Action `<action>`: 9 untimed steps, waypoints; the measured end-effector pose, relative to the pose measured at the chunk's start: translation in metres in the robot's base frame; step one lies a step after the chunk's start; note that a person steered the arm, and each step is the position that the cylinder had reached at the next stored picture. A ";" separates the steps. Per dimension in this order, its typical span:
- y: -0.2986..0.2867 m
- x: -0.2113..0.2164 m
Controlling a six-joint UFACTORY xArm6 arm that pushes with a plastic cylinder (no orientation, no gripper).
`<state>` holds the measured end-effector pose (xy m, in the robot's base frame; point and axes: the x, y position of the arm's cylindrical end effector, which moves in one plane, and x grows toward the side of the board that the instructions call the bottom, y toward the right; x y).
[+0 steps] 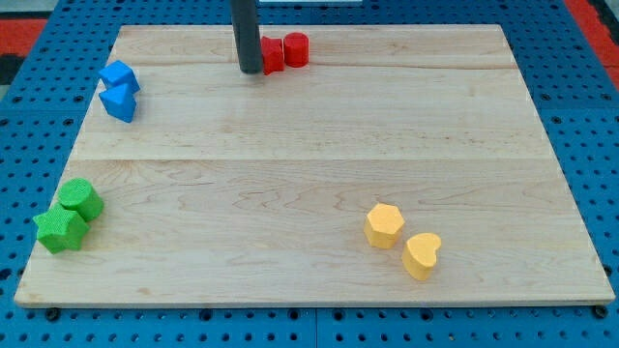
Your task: Move the blue triangle below the red circle
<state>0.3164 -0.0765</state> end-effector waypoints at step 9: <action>-0.114 0.002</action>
<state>0.3189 -0.1905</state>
